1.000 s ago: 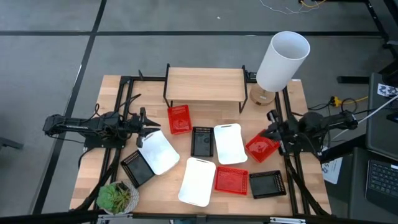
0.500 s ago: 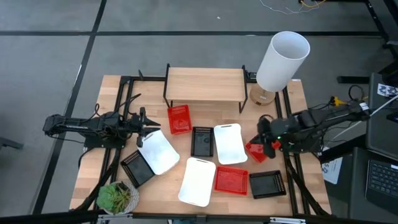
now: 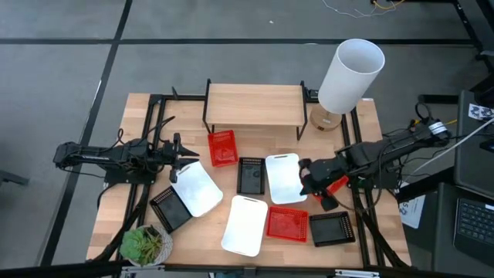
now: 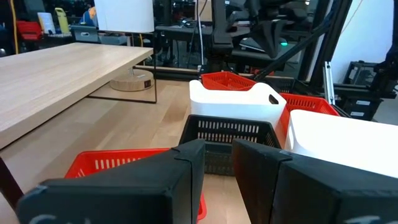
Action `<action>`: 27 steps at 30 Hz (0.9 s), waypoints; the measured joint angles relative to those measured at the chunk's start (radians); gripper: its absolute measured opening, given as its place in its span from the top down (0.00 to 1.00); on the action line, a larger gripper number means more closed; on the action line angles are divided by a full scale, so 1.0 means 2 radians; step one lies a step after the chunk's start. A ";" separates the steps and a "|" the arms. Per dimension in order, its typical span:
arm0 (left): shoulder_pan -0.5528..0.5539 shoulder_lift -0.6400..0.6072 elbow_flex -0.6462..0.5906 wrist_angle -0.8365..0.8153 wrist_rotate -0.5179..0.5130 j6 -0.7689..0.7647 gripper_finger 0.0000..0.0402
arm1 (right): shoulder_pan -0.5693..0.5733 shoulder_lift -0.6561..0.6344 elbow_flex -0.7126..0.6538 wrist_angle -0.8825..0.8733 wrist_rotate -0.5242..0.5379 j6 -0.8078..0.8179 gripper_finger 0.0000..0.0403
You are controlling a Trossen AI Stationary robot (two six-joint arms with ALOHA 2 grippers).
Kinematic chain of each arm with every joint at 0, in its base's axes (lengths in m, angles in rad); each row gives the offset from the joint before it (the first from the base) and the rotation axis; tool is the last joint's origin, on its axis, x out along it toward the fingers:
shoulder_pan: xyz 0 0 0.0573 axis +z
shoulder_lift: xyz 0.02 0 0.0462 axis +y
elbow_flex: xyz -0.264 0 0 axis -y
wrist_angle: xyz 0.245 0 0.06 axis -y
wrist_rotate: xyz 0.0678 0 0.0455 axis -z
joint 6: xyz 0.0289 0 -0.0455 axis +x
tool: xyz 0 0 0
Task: Stack baskets on shelf by color
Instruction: Put the top right white bin on the shelf
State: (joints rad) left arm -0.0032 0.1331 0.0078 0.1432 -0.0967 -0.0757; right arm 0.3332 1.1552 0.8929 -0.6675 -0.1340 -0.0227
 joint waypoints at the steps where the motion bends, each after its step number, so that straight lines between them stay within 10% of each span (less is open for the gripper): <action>1: 0.000 0.000 0.000 0.000 0.000 0.000 0.82 | 0.000 0.007 0.004 0.002 0.001 0.009 0.97; 17: 0.000 0.000 0.000 0.000 0.000 0.004 0.82 | -0.018 0.102 0.008 0.017 0.004 0.087 0.61; 27: 0.000 0.000 0.000 0.000 0.000 0.004 0.82 | -0.013 0.126 0.008 0.011 -0.037 0.088 0.59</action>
State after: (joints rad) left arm -0.0032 0.1333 0.0078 0.1432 -0.0964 -0.0681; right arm 0.3065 1.4069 0.9092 -0.6448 -0.2081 0.1527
